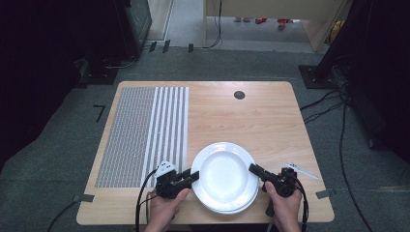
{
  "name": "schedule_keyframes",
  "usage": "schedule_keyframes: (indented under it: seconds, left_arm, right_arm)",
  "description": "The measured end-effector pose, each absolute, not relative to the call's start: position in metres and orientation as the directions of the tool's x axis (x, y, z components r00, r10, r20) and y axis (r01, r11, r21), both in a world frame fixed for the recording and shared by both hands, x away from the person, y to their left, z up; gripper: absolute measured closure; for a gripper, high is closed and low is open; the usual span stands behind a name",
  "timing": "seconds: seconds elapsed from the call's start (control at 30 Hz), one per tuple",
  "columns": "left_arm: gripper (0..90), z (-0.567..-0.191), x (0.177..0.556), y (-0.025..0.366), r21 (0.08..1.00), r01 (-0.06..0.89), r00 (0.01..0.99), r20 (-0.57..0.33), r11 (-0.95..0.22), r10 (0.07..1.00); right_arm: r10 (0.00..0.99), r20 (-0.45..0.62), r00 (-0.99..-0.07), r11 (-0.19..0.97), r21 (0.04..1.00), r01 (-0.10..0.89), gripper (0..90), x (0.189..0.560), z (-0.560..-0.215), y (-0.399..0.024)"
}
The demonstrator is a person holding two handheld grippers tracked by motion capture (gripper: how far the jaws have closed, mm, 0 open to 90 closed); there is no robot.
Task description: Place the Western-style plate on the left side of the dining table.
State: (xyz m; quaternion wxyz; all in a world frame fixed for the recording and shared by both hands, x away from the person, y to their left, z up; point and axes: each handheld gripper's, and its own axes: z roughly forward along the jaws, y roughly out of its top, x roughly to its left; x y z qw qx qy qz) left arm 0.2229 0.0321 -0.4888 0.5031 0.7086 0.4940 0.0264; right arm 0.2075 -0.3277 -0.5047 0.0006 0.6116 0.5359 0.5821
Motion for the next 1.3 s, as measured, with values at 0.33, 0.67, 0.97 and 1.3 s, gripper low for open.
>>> schedule_keyframes:
  seconds: [0.33,0.67,0.97,1.3]
  left_arm:
    - [69.9,-0.486,0.225,0.037,0.724,0.689,0.49,-0.5,0.035,0.714]
    - [71.5,-0.478,0.23,0.048,0.731,0.681,0.483,-0.499,0.05,0.719]
    - [72.5,-0.468,0.236,0.067,0.739,0.666,0.449,-0.505,0.1,0.737]
    - [73.0,-0.455,0.245,0.092,0.742,0.654,0.413,-0.514,0.148,0.752]
  right_arm:
    - [0.66,0.71,-0.245,-0.461,0.641,0.613,81.1,0.205,-0.501,-0.322]
    - [0.649,0.718,-0.253,-0.485,0.646,0.589,81.3,0.209,-0.491,-0.309]
    - [0.625,0.73,-0.275,-0.48,0.637,0.603,81.6,0.221,-0.485,-0.292]
    - [0.605,0.736,-0.304,-0.463,0.636,0.617,81.9,0.242,-0.471,-0.267]
